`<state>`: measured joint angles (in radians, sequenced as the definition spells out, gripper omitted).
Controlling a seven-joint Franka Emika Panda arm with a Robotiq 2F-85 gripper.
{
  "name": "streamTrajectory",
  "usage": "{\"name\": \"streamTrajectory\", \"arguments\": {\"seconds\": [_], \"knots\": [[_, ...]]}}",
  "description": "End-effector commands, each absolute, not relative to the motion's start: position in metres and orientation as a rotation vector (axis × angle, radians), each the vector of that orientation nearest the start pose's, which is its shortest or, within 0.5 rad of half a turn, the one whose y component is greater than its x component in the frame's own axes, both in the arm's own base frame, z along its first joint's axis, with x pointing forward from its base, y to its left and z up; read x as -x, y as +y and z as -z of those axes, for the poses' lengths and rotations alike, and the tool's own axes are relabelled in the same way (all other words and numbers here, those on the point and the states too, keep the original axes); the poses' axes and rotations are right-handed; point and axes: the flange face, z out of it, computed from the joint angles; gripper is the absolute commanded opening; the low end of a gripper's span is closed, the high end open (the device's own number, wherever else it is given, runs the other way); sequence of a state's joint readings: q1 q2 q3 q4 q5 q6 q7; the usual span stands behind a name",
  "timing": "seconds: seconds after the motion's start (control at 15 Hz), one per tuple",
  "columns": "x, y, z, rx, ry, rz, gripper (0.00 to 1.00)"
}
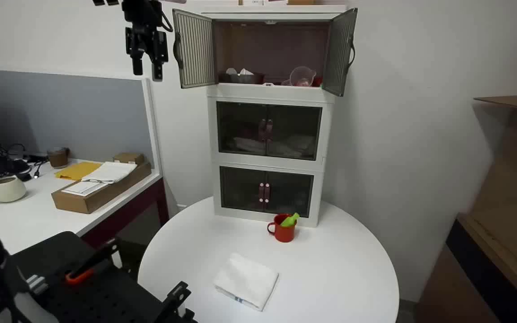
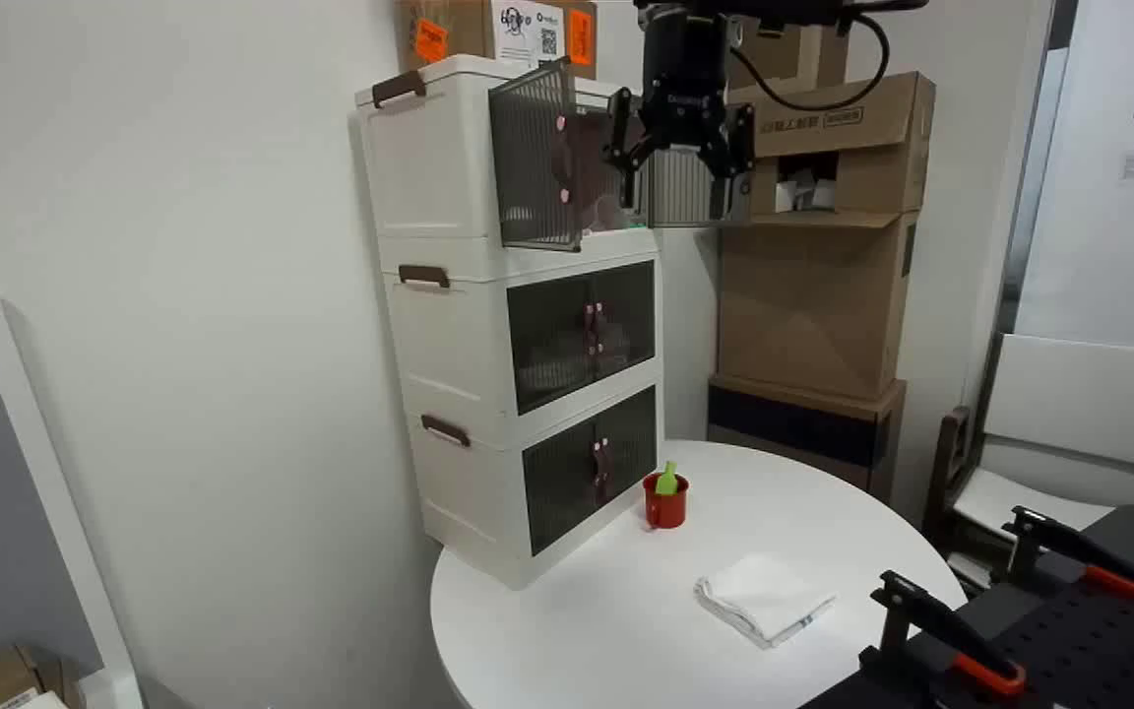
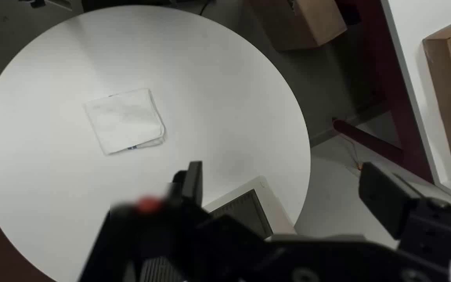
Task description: Close the top left cabinet door
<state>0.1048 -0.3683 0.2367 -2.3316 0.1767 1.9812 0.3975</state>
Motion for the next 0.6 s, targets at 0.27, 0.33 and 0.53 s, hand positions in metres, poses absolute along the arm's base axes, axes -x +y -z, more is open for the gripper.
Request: {"name": "streamTrajectory", "arguments": {"seconds": [0.27, 0.33, 0.53], "knots": [[-0.428, 0.152, -0.463, 2.952, 0.390, 0.045, 1.00], [-0.436, 0.145, -0.454, 2.916, 0.462, 0.055, 1.00], [-0.457, 0.120, -0.425, 2.810, 0.671, 0.091, 1.00]]}}
